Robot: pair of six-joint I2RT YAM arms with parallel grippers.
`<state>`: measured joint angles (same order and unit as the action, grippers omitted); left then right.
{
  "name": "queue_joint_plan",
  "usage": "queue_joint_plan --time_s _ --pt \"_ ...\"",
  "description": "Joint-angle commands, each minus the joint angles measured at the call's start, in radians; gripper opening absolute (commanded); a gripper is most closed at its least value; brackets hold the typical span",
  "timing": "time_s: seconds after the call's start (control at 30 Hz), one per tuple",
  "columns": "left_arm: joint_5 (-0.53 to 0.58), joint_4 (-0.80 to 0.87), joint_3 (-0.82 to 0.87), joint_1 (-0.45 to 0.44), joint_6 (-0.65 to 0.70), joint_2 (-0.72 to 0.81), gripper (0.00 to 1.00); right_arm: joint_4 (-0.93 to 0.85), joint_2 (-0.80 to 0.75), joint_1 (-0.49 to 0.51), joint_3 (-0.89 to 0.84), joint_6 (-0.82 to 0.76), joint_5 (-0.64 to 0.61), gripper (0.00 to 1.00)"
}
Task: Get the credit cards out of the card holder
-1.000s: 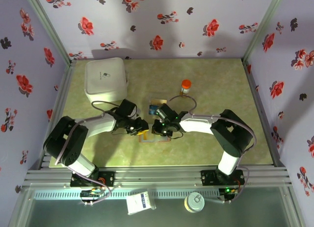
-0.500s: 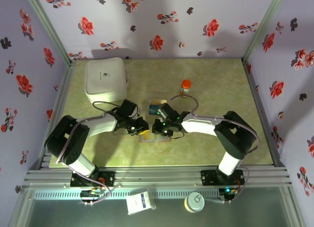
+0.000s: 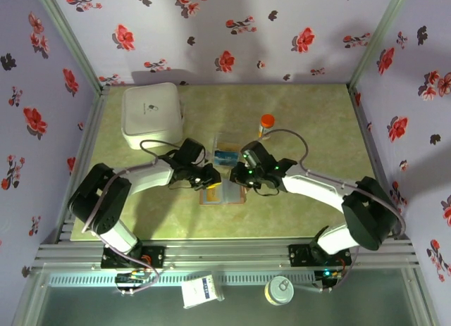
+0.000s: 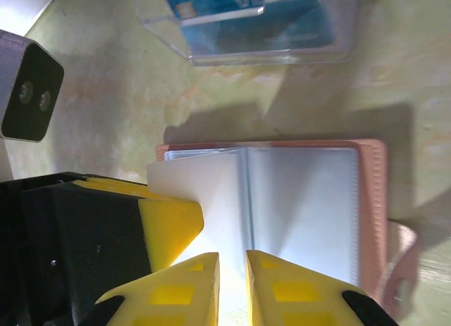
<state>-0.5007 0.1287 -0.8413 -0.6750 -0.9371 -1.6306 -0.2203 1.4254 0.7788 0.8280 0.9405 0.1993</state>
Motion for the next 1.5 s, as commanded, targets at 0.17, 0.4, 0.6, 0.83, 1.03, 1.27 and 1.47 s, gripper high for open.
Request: queue_joint_plan --time_s 0.17,0.4,0.6,0.83,1.03,1.27,1.47 --pt "-0.006 0.052 -0.12 -0.064 -0.01 -0.118 0.18 -0.095 -0.131 -0.051 -0.071 -0.041 -0.063 0.18" --pt "0.004 0.123 -0.221 -0.11 0.01 -0.167 0.29 -0.098 -0.201 -0.067 -0.126 -0.037 -0.065 0.19" --pt "0.013 0.158 -0.27 -0.126 0.02 -0.181 0.35 -0.103 -0.242 -0.075 -0.148 -0.037 -0.066 0.2" --pt "0.019 0.164 -0.273 -0.132 0.021 -0.174 0.37 -0.112 -0.261 -0.076 -0.148 -0.036 -0.058 0.21" --pt "0.037 0.171 -0.261 -0.131 0.026 -0.149 0.37 -0.096 -0.249 -0.076 -0.143 -0.027 -0.028 0.21" --pt "0.07 0.194 -0.227 -0.117 0.049 -0.105 0.34 -0.072 -0.191 -0.063 -0.115 -0.014 0.007 0.2" --pt "0.079 0.189 -0.172 -0.083 0.062 -0.051 0.3 -0.077 -0.123 -0.02 -0.061 -0.004 -0.004 0.2"
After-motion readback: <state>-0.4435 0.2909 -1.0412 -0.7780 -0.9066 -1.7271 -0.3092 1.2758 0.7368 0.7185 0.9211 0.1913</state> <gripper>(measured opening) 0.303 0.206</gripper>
